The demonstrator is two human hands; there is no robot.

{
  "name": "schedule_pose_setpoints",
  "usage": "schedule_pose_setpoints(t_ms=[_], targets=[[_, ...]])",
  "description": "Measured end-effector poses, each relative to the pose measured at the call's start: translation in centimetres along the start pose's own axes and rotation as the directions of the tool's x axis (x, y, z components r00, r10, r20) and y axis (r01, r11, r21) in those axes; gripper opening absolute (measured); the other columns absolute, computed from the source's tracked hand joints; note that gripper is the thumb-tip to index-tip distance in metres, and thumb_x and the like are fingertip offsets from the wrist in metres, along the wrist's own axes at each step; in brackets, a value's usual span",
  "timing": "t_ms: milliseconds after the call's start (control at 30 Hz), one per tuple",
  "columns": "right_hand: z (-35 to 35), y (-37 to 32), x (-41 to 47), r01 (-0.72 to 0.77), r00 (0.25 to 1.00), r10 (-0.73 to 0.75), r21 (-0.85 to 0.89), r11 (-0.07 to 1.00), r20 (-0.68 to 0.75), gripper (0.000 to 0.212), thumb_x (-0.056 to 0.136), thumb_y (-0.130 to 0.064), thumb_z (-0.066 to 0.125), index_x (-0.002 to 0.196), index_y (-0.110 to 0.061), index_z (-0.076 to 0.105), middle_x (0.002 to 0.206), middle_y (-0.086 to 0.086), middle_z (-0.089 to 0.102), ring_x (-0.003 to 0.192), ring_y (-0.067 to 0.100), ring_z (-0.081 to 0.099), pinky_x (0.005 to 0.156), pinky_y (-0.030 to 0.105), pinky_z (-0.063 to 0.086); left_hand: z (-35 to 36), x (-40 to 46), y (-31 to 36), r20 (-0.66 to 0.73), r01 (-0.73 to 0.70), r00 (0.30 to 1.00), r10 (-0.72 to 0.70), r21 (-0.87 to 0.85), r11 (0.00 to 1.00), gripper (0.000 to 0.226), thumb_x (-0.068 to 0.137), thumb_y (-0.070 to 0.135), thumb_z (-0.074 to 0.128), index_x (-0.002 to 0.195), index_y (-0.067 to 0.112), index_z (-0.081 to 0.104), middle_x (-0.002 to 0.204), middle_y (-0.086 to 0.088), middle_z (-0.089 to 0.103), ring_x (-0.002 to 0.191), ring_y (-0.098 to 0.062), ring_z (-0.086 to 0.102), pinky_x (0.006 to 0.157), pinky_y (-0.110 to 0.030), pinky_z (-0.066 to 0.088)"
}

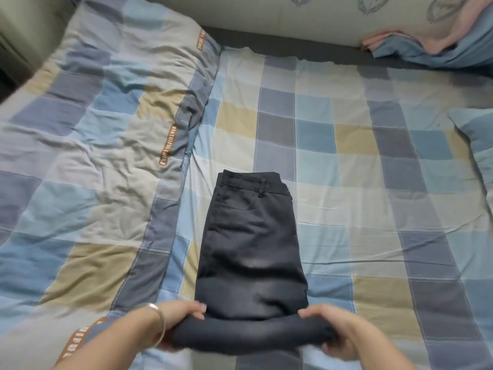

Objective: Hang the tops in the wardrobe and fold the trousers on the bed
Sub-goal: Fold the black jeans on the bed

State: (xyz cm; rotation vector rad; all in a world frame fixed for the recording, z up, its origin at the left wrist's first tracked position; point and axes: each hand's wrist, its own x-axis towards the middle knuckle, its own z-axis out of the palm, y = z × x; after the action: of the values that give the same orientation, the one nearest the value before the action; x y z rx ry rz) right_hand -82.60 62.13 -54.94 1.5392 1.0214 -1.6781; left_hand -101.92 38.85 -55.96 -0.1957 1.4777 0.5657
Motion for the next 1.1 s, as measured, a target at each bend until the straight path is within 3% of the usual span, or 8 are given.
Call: schedule_pose_setpoints(t_ms=[100,267,500,833,933,967,1000,1100], targets=[[-1.3,-4.7,0.9,0.060,0.989,-0.018,0.291,0.955,-0.147,0.046,0.090,-0.054,0.047,0.096,-0.009,0.054,0.084,0.013,0.062,0.038,0.016,0.056,0.037,0.019,0.041,-3.1,2.1,3.4,-0.108,-0.097,0.991,0.074,-0.217,0.971,0.061,0.082,0.069,0.045,0.092,0.011,0.061,0.044,-0.002,0.045,0.035,-0.011,0.042,0.035,-0.014,0.031],[1.2,-3.6,8.4,0.032,0.859,-0.181,-0.302,0.953,-0.479,0.044,0.087,-0.059,0.045,0.077,-0.017,0.049,0.078,0.004,0.052,0.070,0.024,0.050,0.072,0.031,0.046,-2.4,9.3,3.5,-0.441,-0.126,0.885,0.148,0.080,0.989,0.085,0.074,0.072,0.054,0.141,0.021,0.038,0.133,-0.006,0.043,0.124,-0.024,0.041,0.105,-0.035,0.034],[4.6,-0.1,11.8,0.002,0.604,-0.360,-0.450,0.893,-0.711,0.070,0.077,-0.051,0.066,0.129,-0.013,0.041,0.133,0.008,0.042,0.125,0.027,0.039,0.098,0.038,0.038,0.4,12.7,-0.3,-0.701,-0.344,0.632,0.330,0.127,0.930,0.064,0.079,0.041,0.069,0.134,0.020,0.044,0.133,-0.007,0.043,0.125,-0.023,0.043,0.106,-0.036,0.033],[1.5,2.9,8.6,0.007,0.939,-0.056,-0.141,0.990,-0.340,0.027,0.075,-0.029,0.074,0.089,-0.008,0.067,0.091,0.008,0.065,0.082,0.019,0.063,0.071,0.024,0.047,-1.5,8.2,-0.2,-0.486,-0.205,0.786,0.382,0.379,0.902,0.080,0.086,0.035,0.061,0.144,0.048,0.008,0.136,0.003,0.054,0.118,-0.023,0.055,0.094,-0.028,0.043],[0.3,5.0,7.6,-0.061,0.895,-0.181,-0.514,0.856,-0.407,0.020,0.064,0.023,0.058,0.082,0.015,0.059,0.075,0.026,0.068,0.064,0.025,0.070,0.063,0.022,0.054,-1.2,4.7,-1.5,-0.322,-0.044,0.926,0.196,0.424,0.905,0.080,0.086,0.031,0.060,0.146,0.043,0.007,0.136,0.007,0.052,0.108,-0.009,0.058,0.084,-0.008,0.042],[0.8,4.2,6.2,-0.001,0.928,-0.249,-0.669,0.743,-0.278,0.034,0.061,0.029,0.058,0.094,0.022,0.057,0.090,0.040,0.062,0.081,0.037,0.070,0.018,0.022,0.027,-1.5,3.8,-1.5,-0.287,-0.003,0.949,0.127,0.396,0.918,0.077,0.085,0.031,0.061,0.146,0.038,0.016,0.137,0.006,0.050,0.110,-0.007,0.056,0.082,-0.005,0.040],[0.8,3.4,3.7,-0.046,0.995,-0.028,-0.677,0.735,-0.098,0.040,0.075,0.019,0.058,0.114,0.021,0.051,0.118,0.038,0.054,0.109,0.038,0.060,0.110,0.012,-0.008,-1.9,2.7,-1.3,-0.237,0.038,0.970,0.056,0.372,0.927,0.075,0.082,0.034,0.063,0.146,0.033,0.024,0.140,0.005,0.047,0.116,-0.008,0.052,0.087,-0.007,0.038],[0.4,-0.8,-1.3,-0.173,0.985,0.152,-0.504,0.846,-0.084,0.038,0.076,-0.033,0.067,0.109,-0.014,0.063,0.103,0.005,0.061,0.096,0.019,0.057,0.083,0.027,0.043,-3.9,1.2,1.0,-0.127,0.194,0.977,-0.169,0.224,0.955,0.078,0.060,0.045,0.073,0.130,0.015,0.055,0.121,-0.005,0.062,0.110,-0.019,0.059,0.092,-0.025,0.045]])
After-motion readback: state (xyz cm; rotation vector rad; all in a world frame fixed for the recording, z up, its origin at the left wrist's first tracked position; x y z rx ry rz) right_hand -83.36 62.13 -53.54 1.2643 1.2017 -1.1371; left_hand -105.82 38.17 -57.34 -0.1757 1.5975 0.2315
